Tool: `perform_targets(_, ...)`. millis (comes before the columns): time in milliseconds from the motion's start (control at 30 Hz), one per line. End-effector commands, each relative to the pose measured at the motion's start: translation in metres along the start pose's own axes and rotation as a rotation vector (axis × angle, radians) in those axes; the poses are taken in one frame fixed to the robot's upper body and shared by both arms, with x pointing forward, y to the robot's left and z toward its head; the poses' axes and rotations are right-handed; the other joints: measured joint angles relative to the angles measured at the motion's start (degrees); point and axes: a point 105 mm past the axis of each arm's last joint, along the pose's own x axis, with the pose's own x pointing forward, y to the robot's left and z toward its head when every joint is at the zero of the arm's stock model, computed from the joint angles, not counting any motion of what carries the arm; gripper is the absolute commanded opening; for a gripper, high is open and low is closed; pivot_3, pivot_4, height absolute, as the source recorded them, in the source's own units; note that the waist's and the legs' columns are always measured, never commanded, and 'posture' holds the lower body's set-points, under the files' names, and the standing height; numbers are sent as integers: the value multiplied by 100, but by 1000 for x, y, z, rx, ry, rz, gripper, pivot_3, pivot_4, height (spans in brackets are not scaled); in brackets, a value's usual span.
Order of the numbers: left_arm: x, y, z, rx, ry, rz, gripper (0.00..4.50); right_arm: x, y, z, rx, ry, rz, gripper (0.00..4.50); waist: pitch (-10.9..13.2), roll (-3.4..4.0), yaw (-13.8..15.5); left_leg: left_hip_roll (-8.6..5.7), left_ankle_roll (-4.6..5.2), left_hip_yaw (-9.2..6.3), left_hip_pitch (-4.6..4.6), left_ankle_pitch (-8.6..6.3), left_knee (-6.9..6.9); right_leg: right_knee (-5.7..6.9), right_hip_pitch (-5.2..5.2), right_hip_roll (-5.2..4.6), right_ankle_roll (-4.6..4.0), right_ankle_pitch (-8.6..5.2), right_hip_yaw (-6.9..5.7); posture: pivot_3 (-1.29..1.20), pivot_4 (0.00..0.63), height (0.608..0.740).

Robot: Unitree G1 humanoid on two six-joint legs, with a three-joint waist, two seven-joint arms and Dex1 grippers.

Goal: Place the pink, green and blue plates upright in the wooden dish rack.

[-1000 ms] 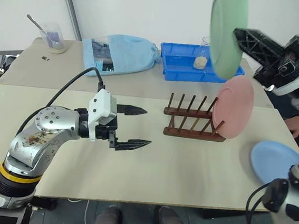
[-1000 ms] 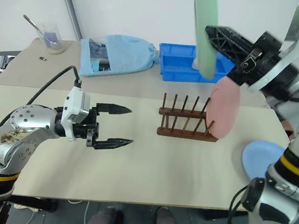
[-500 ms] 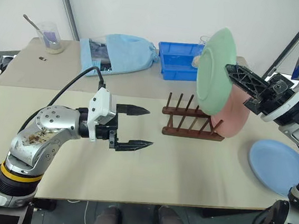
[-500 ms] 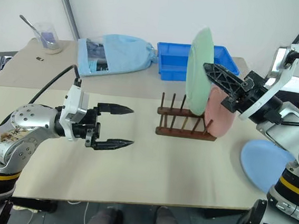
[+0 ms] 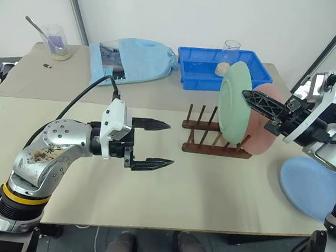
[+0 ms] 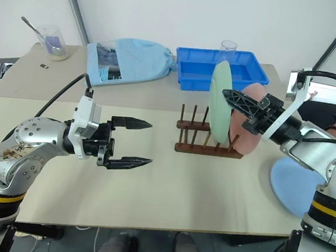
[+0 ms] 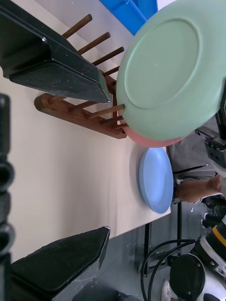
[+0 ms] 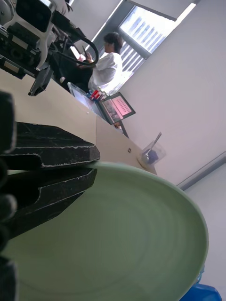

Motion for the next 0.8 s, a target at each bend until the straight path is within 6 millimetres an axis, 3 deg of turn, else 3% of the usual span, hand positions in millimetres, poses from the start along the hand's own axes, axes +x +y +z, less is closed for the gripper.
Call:
perform_targets(33,2,-2,11,45,-26,-14,4500,4,-5,11,-8,-27,-22,70,0,0,-1,0,0,0,0,0,0,0,0,0,0,0,0,0,150,740)
perform_targets(300,4,-3,10,49,-24,-8,4500,11,-28,19,-8,-28,-140,70,0,0,4,0,0,1,0,0,-1,-1,0,1,0,0,1,0,150,740)
perform_targets(700,8,-3,9,52,-31,-14,4500,6,-9,46,-207,-71,-112,4198,0,0,12,-1,1,0,-13,-1,-1,-4,-10,0,6,2,0,0,150,740)
perform_targets(733,9,-2,8,52,-32,-16,4500,4,-5,51,-237,-81,-102,4480,0,0,13,-1,1,0,-12,-1,-1,-4,-10,0,6,2,0,0,150,740)
perform_targets(800,10,-3,8,52,-34,-19,4500,-2,4,62,-332,-81,-90,4480,0,0,16,-1,1,0,-12,0,-1,-4,-11,0,2,-1,0,0,150,740)
